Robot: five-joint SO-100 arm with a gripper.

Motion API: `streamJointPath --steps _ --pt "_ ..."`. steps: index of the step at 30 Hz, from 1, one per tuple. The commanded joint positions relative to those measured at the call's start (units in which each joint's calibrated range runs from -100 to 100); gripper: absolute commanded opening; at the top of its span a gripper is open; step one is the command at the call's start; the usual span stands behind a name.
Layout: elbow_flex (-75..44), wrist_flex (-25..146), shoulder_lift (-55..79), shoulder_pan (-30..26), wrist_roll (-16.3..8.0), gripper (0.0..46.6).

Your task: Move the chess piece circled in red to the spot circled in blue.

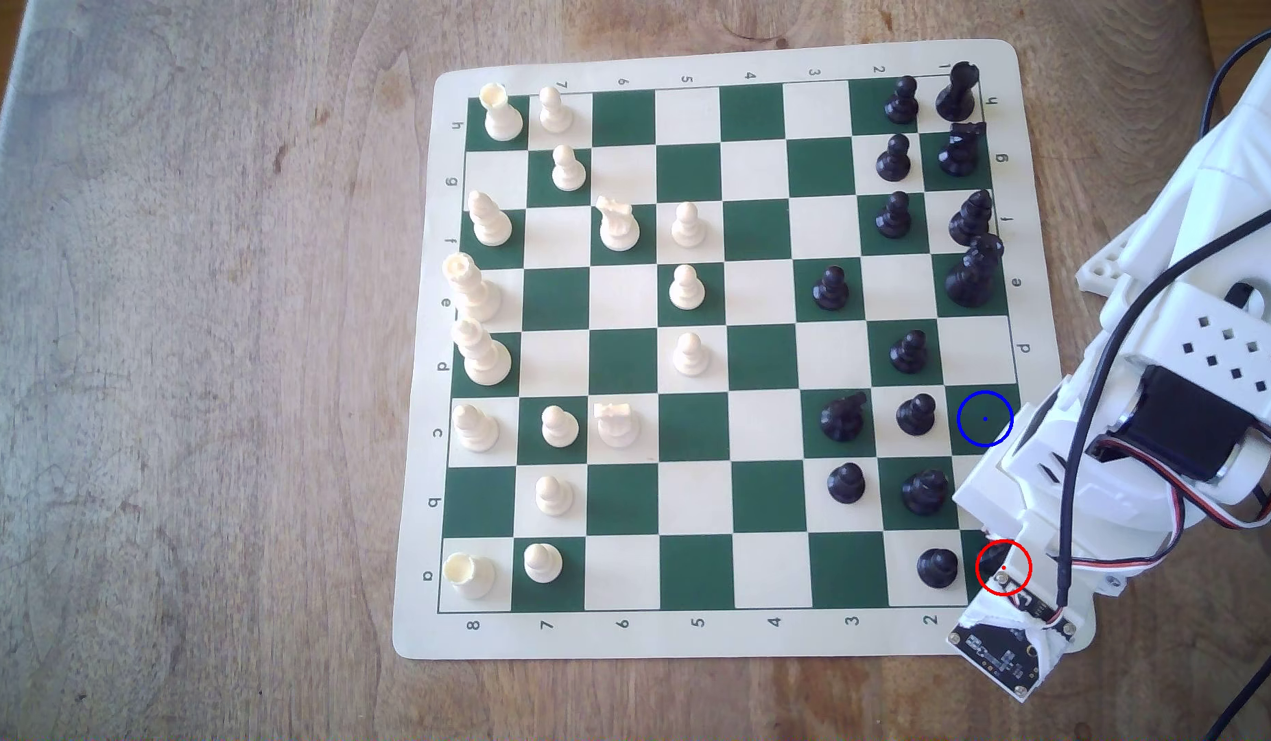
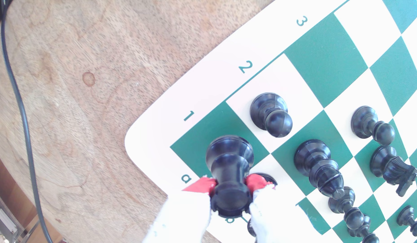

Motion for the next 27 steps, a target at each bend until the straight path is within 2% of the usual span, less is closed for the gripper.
streamJointPath --steps 1,11,17,20,27 --pt "-10.9 5.1 -2.8 -0.3 -0.4 1.5" --pt "-29.2 21.5 -0.5 -0.2 -0.8 0.6" --pt "-29.2 27.4 -5.7 0.7 -1.2 0.5" --pt "-25.8 28.6 -9.5 3.3 -0.9 0.5" --pt "-19.4 29.1 -14.6 10.4 1.7 0.5"
